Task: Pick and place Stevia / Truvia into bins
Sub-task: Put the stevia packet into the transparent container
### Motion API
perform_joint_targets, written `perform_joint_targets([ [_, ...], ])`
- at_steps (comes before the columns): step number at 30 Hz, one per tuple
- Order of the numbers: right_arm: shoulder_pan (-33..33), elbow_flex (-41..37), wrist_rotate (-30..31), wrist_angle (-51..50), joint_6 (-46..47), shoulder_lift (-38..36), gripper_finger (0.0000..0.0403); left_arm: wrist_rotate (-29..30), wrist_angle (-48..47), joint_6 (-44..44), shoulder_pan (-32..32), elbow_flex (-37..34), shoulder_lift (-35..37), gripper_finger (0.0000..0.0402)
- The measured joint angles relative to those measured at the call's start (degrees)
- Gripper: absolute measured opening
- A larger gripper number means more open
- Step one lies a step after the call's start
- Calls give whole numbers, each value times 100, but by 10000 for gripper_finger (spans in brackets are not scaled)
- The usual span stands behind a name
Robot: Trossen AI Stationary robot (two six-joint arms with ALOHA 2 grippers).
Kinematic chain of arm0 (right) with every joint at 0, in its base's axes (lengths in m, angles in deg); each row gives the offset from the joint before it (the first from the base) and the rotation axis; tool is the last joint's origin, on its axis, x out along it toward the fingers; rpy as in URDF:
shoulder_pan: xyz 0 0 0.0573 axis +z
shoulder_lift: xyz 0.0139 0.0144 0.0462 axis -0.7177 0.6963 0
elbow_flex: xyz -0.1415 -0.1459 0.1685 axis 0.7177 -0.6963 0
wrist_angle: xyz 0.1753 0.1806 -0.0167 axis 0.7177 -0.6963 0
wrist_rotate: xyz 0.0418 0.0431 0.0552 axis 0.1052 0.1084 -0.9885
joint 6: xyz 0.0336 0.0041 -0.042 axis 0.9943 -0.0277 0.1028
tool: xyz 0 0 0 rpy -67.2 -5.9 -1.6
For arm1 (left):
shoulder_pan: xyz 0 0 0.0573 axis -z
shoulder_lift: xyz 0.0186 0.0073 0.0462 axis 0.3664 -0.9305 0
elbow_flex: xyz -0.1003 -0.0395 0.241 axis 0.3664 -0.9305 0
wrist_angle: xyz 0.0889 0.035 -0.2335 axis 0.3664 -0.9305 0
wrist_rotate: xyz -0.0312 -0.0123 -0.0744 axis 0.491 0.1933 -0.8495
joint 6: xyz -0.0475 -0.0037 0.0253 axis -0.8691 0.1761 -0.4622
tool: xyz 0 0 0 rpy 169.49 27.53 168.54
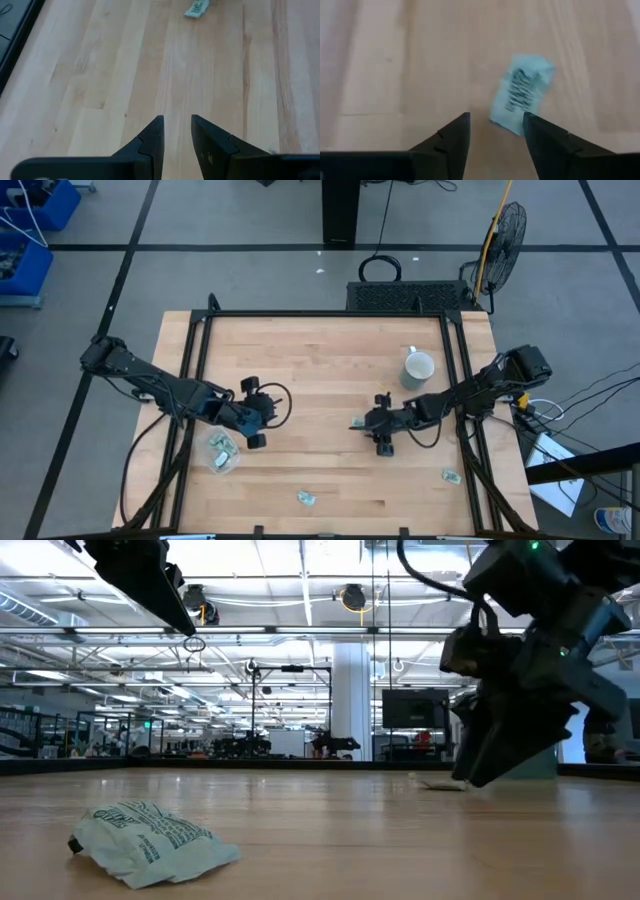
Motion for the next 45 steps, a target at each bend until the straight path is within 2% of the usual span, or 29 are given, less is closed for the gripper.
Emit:
perform_joint_targets([
  [5, -110, -313, 160, 249, 269, -17, 174, 2, -1, 11, -1, 0, 0, 104],
  [11, -159, -637, 161, 1142, 319, -5, 172, 4, 1, 11, 0, 0, 0, 104],
  [19, -160, -759, 160, 1193, 470, -9, 167, 7, 2, 9, 0, 0, 0, 104],
  [24, -160, -762, 178, 1180, 595, -9, 137, 7, 2, 6, 0, 0, 0, 104],
  [31, -198, -764, 205, 1186, 593, -9, 73, 9, 2, 6, 0, 0, 0, 104],
  [37, -251, -786, 109, 1844, 304, 15, 12, 189, 2, 0, -4, 0, -4, 104],
  [40, -308, -671, 91, 2234, -22, 11, 7, 405, 0, 26, -73, -1, -76, 104],
  [45, -432, -113, 116, 2325, -949, 8, 14, 421, 26, 763, -331, -2, -251, 104],
])
